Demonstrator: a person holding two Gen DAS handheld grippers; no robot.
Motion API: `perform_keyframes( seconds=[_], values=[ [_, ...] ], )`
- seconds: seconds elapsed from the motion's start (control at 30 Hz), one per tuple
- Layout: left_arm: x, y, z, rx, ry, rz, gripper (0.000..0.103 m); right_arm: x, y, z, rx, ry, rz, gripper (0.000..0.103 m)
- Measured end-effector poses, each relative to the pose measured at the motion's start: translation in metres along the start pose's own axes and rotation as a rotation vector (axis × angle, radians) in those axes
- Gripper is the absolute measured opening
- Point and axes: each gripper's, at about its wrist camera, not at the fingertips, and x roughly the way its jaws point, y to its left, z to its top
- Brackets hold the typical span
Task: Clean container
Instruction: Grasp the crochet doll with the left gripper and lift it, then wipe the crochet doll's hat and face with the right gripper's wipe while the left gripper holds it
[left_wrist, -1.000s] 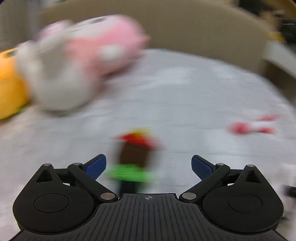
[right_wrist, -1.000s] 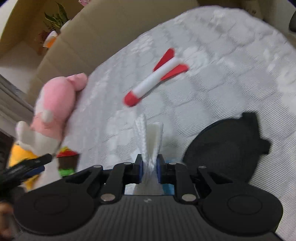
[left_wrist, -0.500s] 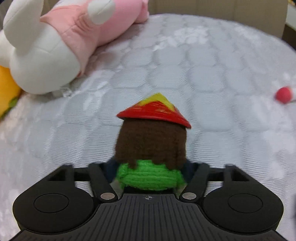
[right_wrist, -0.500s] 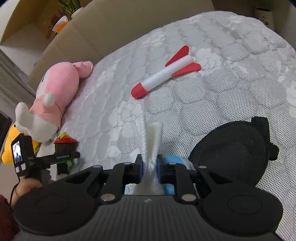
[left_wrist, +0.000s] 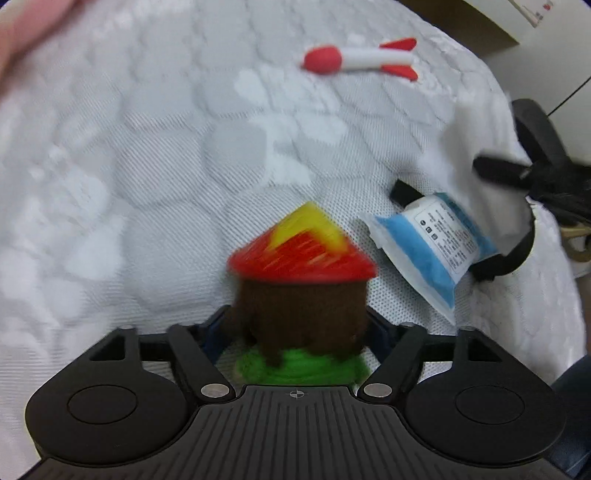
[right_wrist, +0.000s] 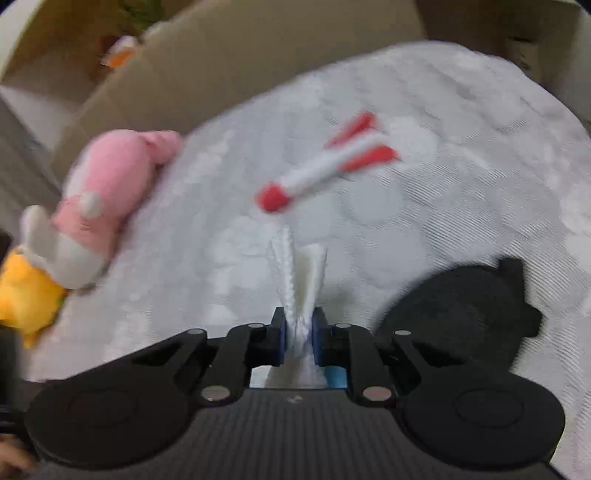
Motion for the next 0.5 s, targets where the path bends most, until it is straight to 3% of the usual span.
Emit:
perform_keyframes(
  seconds=[0.1,0.17,0.27,0.37,0.43,0.5],
  values=[
    [0.014,0.003,0.007,-0.002,0.007,-0.049,0.093,0.000,0.032,0.001,-0.033,-0.012,0.133,0.017],
    [0.015,-0.008,0.008,0.055,-0.006,-0.059,0.093,0.009,0.047,-0.003,-0.037,0.018,0.224,0.017],
    [0.015,-0.022,0.002,0.129,-0.016,-0.065,0.093,0.031,0.058,-0.015,-0.051,0.120,0.283,0.017],
    [0.019,-0.031,0.001,0.195,-0.016,-0.048,0.092,0.043,0.057,-0.027,-0.091,0.195,0.222,0.016],
    [0.020,-0.037,0.003,0.225,-0.028,-0.040,0.090,0.041,0.051,-0.025,-0.092,0.182,0.157,0.017],
    [0.017,-0.045,0.006,0.258,-0.056,-0.029,0.080,0.038,0.041,-0.020,-0.077,0.164,0.087,0.017]
  ],
)
